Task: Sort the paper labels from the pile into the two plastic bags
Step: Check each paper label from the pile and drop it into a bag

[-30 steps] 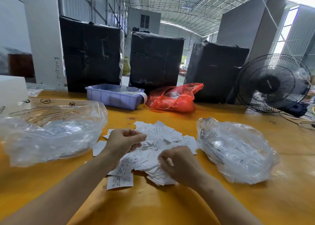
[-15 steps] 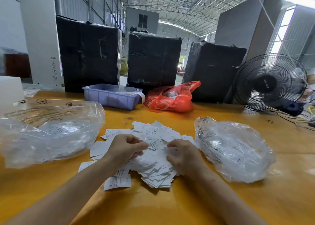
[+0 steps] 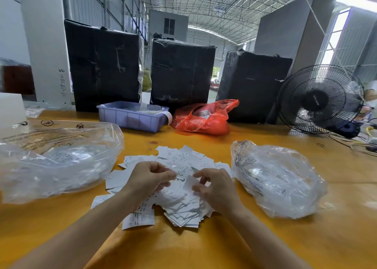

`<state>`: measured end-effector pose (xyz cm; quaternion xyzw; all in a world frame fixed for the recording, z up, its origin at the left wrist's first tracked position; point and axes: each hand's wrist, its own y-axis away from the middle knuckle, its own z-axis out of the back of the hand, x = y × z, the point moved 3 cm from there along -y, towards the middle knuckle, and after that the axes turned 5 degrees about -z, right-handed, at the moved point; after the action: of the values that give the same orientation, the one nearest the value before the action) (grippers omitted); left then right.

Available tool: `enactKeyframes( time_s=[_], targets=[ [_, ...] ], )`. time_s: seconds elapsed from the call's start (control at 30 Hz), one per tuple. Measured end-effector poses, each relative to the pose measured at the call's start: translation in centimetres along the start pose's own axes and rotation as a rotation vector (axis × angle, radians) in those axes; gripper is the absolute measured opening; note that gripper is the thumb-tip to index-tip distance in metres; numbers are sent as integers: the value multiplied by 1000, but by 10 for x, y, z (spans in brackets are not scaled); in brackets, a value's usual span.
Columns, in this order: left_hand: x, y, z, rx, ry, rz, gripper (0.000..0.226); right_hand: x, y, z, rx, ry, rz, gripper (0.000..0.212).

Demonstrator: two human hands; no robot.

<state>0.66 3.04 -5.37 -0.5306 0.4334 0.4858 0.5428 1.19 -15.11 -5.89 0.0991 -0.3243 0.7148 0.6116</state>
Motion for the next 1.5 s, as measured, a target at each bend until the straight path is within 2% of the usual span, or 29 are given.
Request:
enactKeyframes(
  time_s=[0.1, 0.17, 0.27, 0.37, 0.5, 0.63, 0.7, 0.8, 0.83, 0.9, 1.0, 1.07, 1.13, 1.2, 1.3, 1.33, 1.4, 1.5],
  targets=[
    [-1, -1, 1, -18, 11, -7, 16, -1, 1, 8, -104, -142, 40, 4],
    [-1, -2, 1, -31, 18, -11, 15, 1, 1, 17, -139, -416, 80, 15],
    [0, -4, 3, -48, 36, -1, 13, 1, 3, 28, -64, -779, 161, 21],
    [1, -4, 4, -48, 67, 26, 13, -1, 4, 30, 11, -932, 172, 19],
    [-4, -2, 1, 33, 223, 143, 30, -1, 1, 40, -61, -1066, 207, 13],
    [-9, 4, -6, 280, 558, 319, 37, 5, 4, 43, 20, -1081, 251, 9],
    [-11, 9, -8, 395, 622, 351, 40, 7, 5, 42, 85, -1088, 254, 9],
    [-17, 14, -14, 490, 557, 302, 10, 7, 6, 42, 133, -1103, 266, 8],
    [-19, 15, -16, 485, 490, 258, 3, 7, 5, 42, 112, -1091, 260, 7],
    [-20, 14, -19, 426, 285, 137, 4, 4, 3, 41, 15, -1048, 202, 16],
    [-20, 13, -18, 269, 77, -60, 8, -5, -2, 35, -61, -1092, 5, 17],
    [-19, 13, -18, 192, 24, -154, 8, -9, -2, 31, 22, -1170, -145, 13],
    [-17, 12, -16, 150, -25, -190, 8, -11, -3, 26, 136, -1172, -244, 34],
    [-15, 11, -15, 158, -90, -198, 10, -9, -2, 25, 221, -1089, -259, 44],
    [-13, 13, -17, 215, -181, -228, 9, -4, 1, 25, 354, -975, -190, 48],
    [-14, 15, -19, 236, -196, -246, 8, -2, 3, 24, 406, -938, -169, 48],
    [-15, 17, -20, 252, -196, -266, 7, 1, 6, 21, 461, -887, -151, 33],
    [-13, 13, -17, 190, -88, -196, 6, -2, 4, 23, 385, -985, -230, 14]
  ],
)
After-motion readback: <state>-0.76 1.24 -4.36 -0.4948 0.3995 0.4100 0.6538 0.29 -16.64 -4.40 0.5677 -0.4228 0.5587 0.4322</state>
